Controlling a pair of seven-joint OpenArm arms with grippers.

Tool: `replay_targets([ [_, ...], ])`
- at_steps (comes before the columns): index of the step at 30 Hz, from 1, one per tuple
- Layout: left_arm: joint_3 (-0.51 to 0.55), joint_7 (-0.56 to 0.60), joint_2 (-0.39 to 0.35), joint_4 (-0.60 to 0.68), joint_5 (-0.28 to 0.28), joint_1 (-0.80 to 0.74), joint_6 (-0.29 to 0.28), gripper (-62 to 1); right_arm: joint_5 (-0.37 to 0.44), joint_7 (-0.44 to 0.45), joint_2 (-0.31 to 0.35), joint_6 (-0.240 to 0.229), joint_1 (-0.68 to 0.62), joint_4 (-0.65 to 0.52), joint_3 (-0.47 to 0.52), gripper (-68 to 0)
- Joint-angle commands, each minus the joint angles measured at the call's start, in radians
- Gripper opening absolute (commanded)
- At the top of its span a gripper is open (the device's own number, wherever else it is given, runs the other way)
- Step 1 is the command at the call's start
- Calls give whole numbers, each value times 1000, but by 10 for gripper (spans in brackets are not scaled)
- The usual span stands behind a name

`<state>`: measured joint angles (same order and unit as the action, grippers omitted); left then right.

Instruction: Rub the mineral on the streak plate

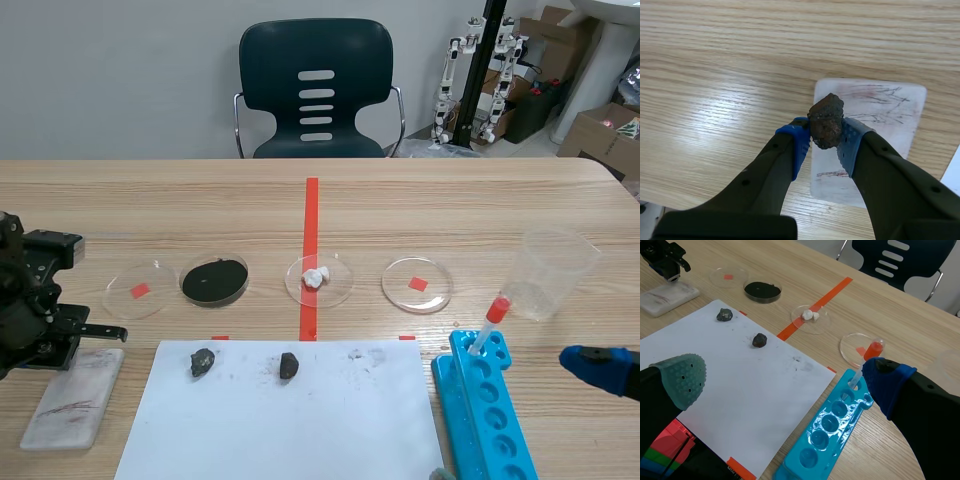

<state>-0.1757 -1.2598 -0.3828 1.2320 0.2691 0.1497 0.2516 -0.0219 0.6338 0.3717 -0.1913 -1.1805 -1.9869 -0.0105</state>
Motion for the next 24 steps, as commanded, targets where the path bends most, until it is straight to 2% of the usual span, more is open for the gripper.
replay_targets([
  [1,-17,7,-3,3,29,14,-4,-552,7,15,0,0,1,-14,4,4],
  [7,-35,19,-1,3,138,20,-32,-552,7,15,0,0,1,-14,4,4],
  [11,-36,67,0,3,235,26,-61,-552,7,15,0,0,1,-14,4,4],
  [14,-36,83,0,3,266,34,-63,-552,7,15,0,0,1,-14,4,4],
  [18,-36,77,0,1,252,34,-63,-552,7,15,0,0,1,-14,4,4],
  [21,-36,43,0,-9,180,34,-59,-552,7,15,0,0,1,-14,4,4],
  [24,-35,5,0,-16,83,34,-45,-552,7,15,0,0,1,-14,4,4],
])
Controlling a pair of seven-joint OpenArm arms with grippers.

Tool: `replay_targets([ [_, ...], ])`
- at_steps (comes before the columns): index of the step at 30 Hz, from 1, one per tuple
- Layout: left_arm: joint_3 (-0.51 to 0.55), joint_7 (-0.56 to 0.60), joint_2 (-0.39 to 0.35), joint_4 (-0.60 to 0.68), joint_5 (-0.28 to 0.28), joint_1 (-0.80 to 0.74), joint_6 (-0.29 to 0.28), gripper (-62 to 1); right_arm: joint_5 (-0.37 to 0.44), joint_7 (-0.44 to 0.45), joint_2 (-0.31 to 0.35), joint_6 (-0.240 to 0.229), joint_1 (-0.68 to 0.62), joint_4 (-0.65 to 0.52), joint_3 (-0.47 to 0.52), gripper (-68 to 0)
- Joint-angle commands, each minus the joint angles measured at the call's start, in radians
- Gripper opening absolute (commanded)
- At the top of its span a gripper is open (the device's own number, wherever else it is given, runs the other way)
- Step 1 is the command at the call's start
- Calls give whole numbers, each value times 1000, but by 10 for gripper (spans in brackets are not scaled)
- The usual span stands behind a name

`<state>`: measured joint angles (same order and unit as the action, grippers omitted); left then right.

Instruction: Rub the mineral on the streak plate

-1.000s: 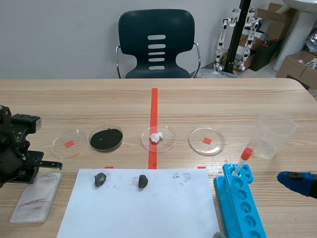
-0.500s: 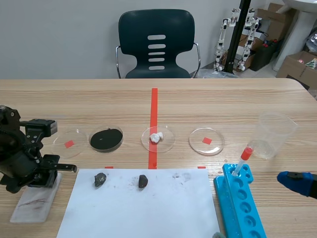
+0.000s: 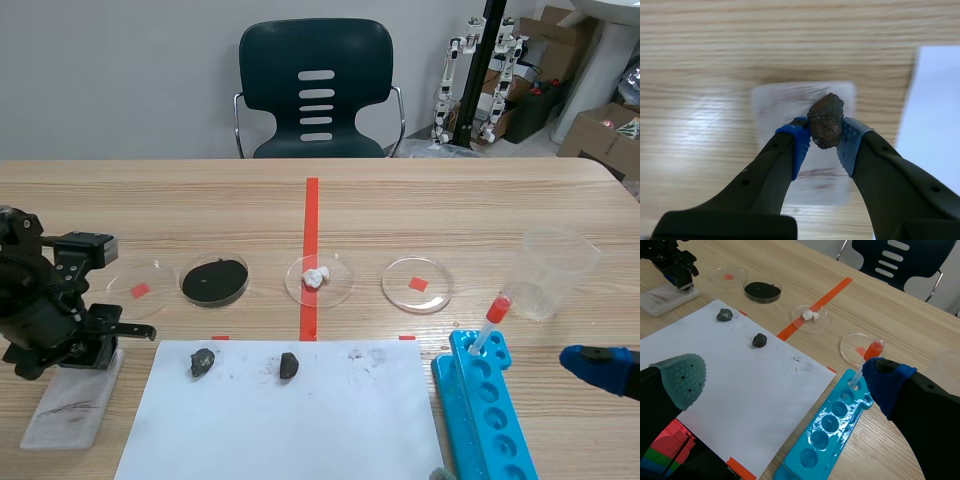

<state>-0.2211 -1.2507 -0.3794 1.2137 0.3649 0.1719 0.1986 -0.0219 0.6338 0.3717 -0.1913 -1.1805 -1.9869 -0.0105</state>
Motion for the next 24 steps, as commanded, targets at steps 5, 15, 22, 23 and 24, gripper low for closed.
replay_targets([
  [5,10,-34,-4,-2,-157,12,58,-552,7,15,0,0,1,-14,4,4],
  [15,-19,-21,-4,-2,-109,12,83,-552,7,15,0,0,1,-14,4,4],
  [22,-37,28,-4,-2,100,12,15,-552,7,15,0,0,1,-14,4,4],
  [23,-37,38,-4,-2,135,12,3,-552,7,15,0,0,1,-14,4,4],
  [24,-37,48,-4,-2,169,12,-12,-552,7,15,0,0,1,-14,4,4],
])
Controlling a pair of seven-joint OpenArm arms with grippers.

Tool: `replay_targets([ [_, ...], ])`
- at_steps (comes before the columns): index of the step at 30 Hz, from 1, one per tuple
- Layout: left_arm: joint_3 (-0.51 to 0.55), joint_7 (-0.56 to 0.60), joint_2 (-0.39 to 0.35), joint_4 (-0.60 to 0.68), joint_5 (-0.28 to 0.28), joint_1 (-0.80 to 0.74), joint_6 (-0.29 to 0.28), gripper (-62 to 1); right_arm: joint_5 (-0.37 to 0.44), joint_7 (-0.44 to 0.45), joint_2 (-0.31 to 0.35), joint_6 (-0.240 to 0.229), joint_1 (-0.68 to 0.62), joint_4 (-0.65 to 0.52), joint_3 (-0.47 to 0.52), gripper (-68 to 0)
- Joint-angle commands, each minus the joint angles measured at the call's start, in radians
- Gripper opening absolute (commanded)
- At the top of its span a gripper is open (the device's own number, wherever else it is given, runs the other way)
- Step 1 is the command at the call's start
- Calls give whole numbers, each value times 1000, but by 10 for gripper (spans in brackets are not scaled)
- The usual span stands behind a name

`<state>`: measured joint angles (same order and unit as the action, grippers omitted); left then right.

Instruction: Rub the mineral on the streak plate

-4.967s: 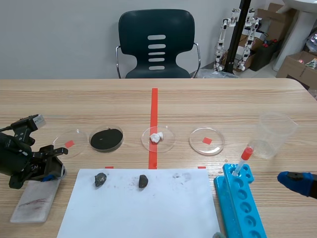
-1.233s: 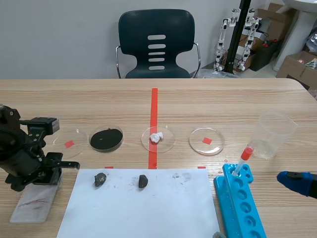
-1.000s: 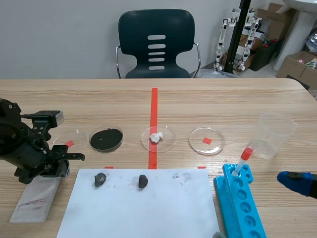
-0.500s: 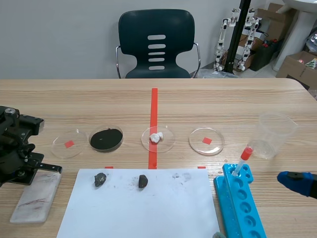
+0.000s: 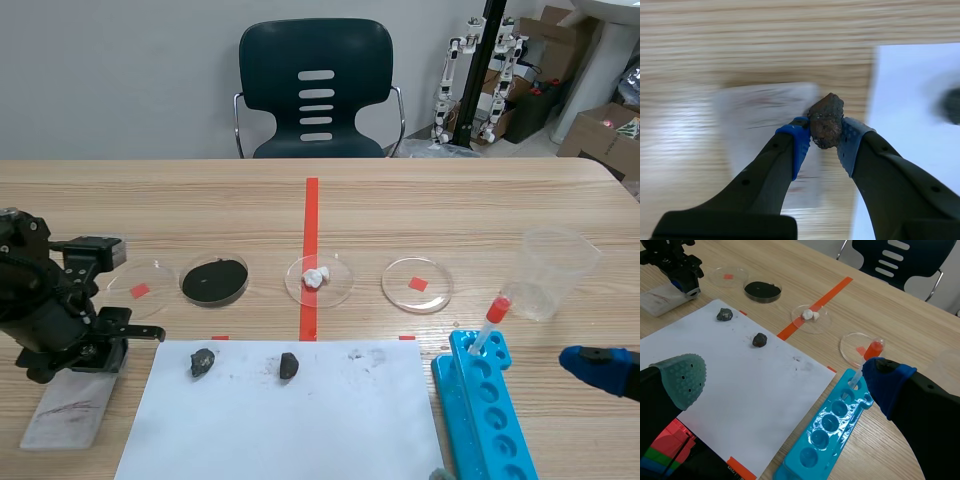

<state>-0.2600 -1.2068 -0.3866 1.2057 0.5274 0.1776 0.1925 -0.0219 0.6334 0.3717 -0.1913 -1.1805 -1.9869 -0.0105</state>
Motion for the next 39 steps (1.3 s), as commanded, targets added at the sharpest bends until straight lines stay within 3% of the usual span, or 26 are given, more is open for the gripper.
replay_targets([
  [1,2,14,3,6,33,6,-10,-552,7,15,0,0,1,-14,4,4],
  [6,2,29,3,6,59,9,-24,-552,7,15,0,0,1,-14,4,4],
  [9,2,24,3,6,17,8,-23,-552,7,15,0,0,1,-14,4,4],
  [12,2,-8,3,6,-71,8,4,-552,7,15,0,0,1,-14,4,4],
  [20,2,-116,1,6,-423,8,116,-552,7,15,0,0,1,-14,4,4],
  [23,2,-129,1,6,-497,8,132,-552,7,15,0,0,1,-14,4,4],
  [27,2,-125,1,6,-491,8,135,-552,7,15,0,0,1,-14,4,4],
  [29,2,-103,0,6,-455,7,135,-552,7,15,0,0,1,-14,4,4],
  [36,2,165,-31,24,-144,-45,134,-552,7,15,0,0,1,-14,4,4],
  [39,2,282,-66,72,-90,-92,130,-552,7,15,0,0,1,-14,4,4],
])
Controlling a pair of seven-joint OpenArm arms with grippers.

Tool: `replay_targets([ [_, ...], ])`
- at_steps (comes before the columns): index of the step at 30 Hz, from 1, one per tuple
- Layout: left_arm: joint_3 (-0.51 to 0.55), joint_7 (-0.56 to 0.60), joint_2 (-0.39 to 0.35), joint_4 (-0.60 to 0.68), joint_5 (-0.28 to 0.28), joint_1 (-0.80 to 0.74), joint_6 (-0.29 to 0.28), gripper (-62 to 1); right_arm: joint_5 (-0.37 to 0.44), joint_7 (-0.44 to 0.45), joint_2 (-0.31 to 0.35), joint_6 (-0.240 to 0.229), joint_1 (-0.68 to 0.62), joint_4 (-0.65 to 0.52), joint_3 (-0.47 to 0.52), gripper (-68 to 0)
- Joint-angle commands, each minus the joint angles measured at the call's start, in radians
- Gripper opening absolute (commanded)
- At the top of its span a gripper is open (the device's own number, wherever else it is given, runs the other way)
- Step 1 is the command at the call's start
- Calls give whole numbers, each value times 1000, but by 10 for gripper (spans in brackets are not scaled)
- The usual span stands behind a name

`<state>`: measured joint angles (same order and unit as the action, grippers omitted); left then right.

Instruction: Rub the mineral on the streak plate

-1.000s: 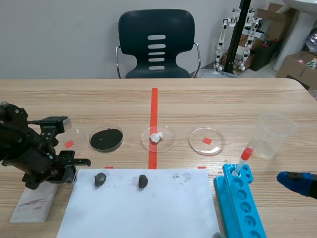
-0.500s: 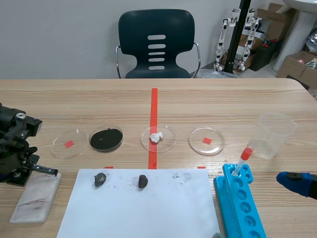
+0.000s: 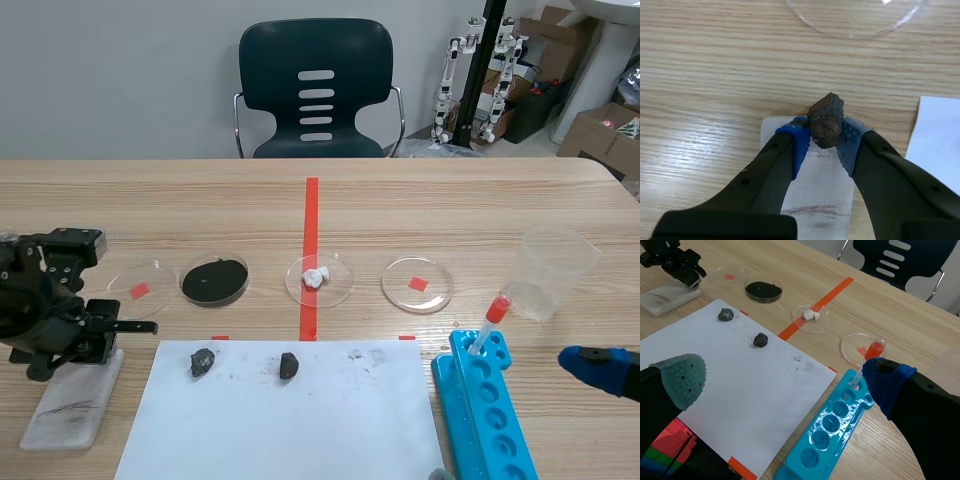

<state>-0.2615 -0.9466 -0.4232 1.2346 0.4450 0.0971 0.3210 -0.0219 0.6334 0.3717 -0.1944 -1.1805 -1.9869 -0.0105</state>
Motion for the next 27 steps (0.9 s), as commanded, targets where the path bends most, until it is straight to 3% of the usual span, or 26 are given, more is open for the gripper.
replay_targets([
  [1,4,63,-42,67,1,-30,0,-552,7,15,0,3,1,-14,4,4],
  [10,6,524,-146,348,140,-266,-22,-552,7,15,0,3,1,-14,4,4],
  [14,17,648,-179,465,137,-386,-108,-552,7,15,0,3,1,-14,4,4],
  [19,64,790,-169,597,87,-541,-154,-552,7,15,0,3,1,-14,4,4],
  [23,122,801,-143,667,56,-650,-193,-552,7,15,0,3,1,-14,4,4],
  [27,179,802,-102,713,3,-737,-307,-552,7,16,0,3,1,-14,4,4],
])
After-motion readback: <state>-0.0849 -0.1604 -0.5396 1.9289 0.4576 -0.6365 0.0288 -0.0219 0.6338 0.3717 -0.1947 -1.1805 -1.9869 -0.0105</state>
